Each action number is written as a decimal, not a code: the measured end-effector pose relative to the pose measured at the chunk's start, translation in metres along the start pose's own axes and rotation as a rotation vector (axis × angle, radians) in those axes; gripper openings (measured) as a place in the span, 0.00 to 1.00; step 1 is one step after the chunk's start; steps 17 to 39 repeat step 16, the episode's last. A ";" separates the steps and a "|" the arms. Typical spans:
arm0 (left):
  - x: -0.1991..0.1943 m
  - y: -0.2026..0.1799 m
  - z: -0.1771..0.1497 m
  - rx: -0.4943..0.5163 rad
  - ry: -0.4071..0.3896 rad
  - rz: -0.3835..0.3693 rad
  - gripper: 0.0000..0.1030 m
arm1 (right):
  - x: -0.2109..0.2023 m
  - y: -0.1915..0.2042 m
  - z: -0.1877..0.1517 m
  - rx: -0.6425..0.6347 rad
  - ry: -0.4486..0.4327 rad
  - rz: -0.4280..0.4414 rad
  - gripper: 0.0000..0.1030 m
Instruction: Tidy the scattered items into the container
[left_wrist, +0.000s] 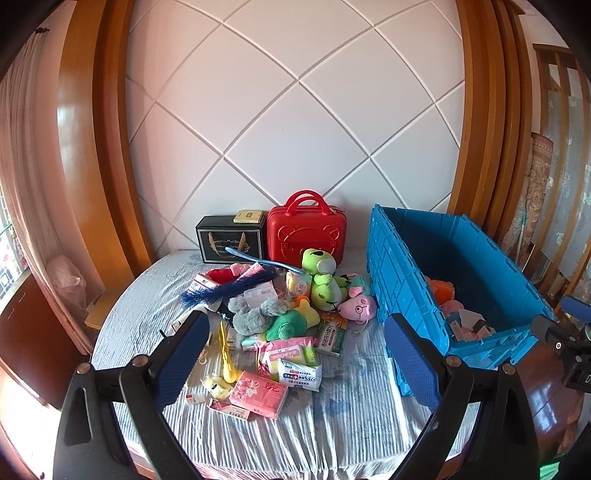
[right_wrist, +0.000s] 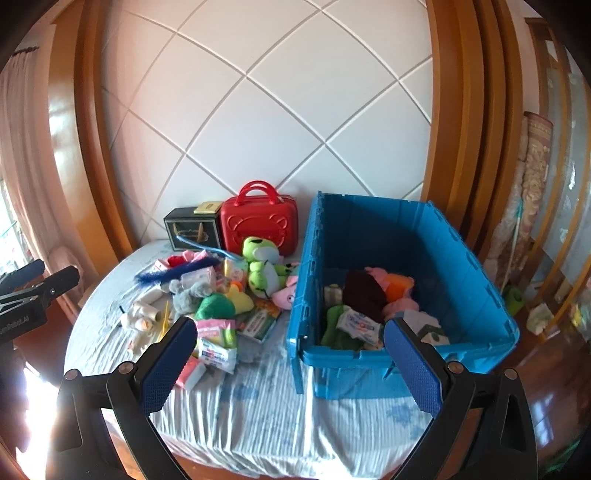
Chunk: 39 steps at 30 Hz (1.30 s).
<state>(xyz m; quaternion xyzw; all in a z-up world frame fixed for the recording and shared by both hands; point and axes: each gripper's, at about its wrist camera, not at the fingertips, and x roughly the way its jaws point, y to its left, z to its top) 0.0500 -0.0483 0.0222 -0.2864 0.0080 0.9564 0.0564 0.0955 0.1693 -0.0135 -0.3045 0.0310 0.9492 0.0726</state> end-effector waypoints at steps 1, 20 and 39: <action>-0.002 0.000 -0.001 0.001 0.000 0.006 0.94 | -0.002 0.000 -0.001 -0.002 -0.002 0.002 1.00; -0.018 -0.006 -0.008 0.017 0.009 0.000 0.94 | -0.016 0.001 -0.011 -0.006 -0.001 0.022 1.00; -0.018 -0.006 -0.008 0.017 0.009 0.000 0.94 | -0.016 0.001 -0.011 -0.006 -0.001 0.022 1.00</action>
